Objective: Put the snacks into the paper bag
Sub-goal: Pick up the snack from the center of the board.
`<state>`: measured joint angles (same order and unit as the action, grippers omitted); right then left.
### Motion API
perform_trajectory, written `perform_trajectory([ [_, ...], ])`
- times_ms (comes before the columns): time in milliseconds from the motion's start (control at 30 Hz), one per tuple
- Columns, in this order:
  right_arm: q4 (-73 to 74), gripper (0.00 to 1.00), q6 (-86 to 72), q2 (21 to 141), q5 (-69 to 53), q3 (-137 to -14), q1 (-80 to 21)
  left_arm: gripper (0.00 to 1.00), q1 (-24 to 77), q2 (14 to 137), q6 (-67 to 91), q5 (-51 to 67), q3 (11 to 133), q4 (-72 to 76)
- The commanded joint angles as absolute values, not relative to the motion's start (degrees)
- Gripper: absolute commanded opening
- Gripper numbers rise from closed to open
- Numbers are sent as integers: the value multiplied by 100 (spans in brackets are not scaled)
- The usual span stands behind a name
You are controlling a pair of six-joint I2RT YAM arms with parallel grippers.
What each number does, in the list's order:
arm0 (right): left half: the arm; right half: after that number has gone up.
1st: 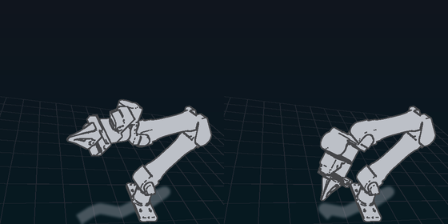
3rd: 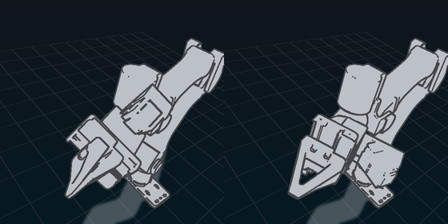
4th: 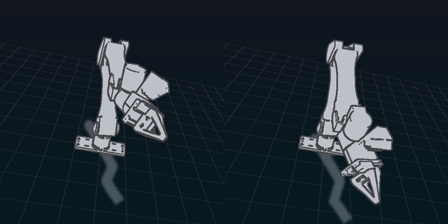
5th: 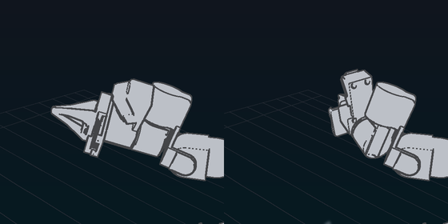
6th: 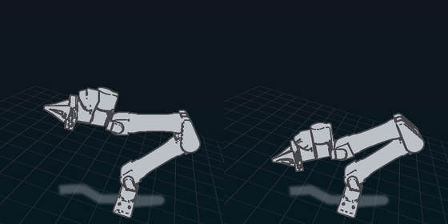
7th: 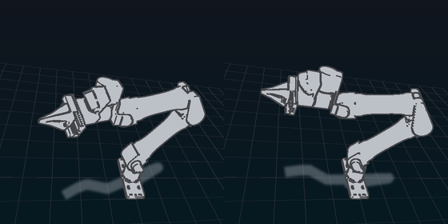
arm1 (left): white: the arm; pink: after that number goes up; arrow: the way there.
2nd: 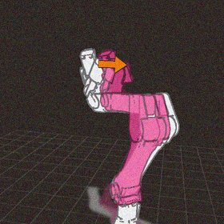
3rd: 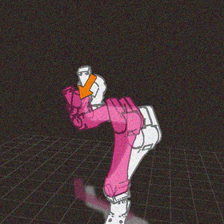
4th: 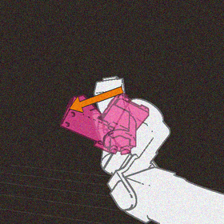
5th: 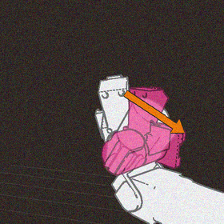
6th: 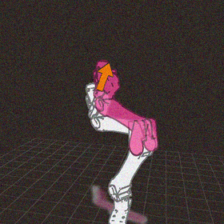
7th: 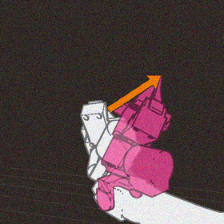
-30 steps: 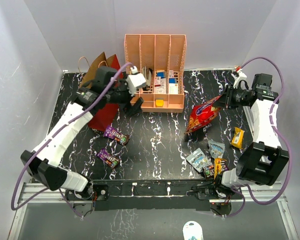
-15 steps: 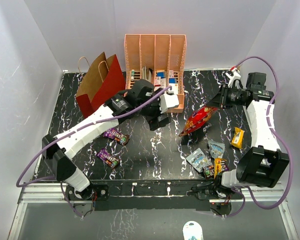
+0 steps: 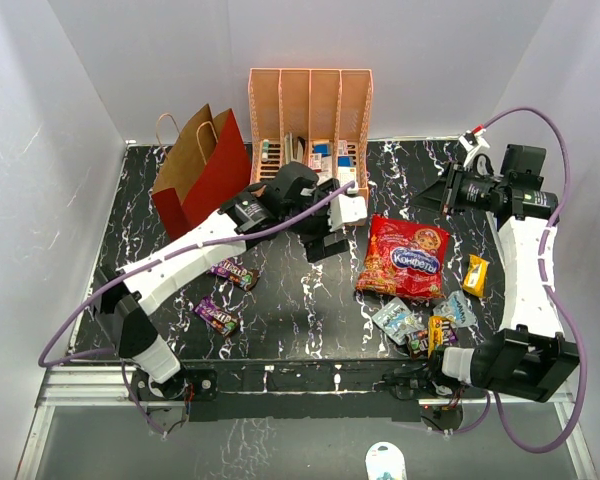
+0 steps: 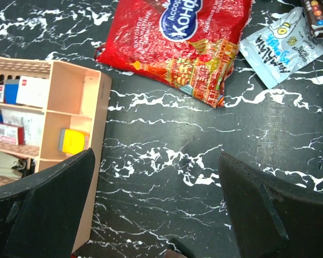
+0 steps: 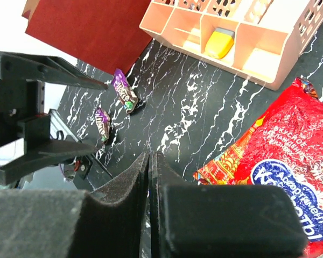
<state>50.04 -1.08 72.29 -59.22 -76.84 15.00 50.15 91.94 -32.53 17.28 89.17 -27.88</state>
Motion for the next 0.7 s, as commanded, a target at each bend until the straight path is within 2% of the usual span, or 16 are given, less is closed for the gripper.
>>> perform_trajectory([
  [0, 4511, 8, -490, 7014, -5835, -7772, 1481, 96, 5129, 9438, -3454, 2132, 9060, -2819],
  [133, 4506, 9, -36, 7045, -4419, -7593, 1482, 96, 5254, 9620, -3534, 2043, 8942, -2756],
  [167, 4535, 14, 157, 7099, -4072, -7544, 1484, 96, 5257, 9614, -3541, 2028, 8861, -2751],
  [367, 4407, 59, 922, 7523, -2684, -7093, 1485, 97, 5256, 9424, -3603, 1825, 8467, -2719],
  [433, 4186, 68, 1004, 7672, -2342, -6834, 1497, 97, 5256, 9326, -3604, 1767, 8306, -2628],
  [533, 3890, 73, 1085, 7995, -1963, -6623, 1607, 97, 5259, 9221, -3612, 1733, 8118, -2518],
  [667, 3669, 77, 885, 8494, -2154, -6654, 1889, 97, 5256, 9092, -3629, 1693, 7968, -2462],
])
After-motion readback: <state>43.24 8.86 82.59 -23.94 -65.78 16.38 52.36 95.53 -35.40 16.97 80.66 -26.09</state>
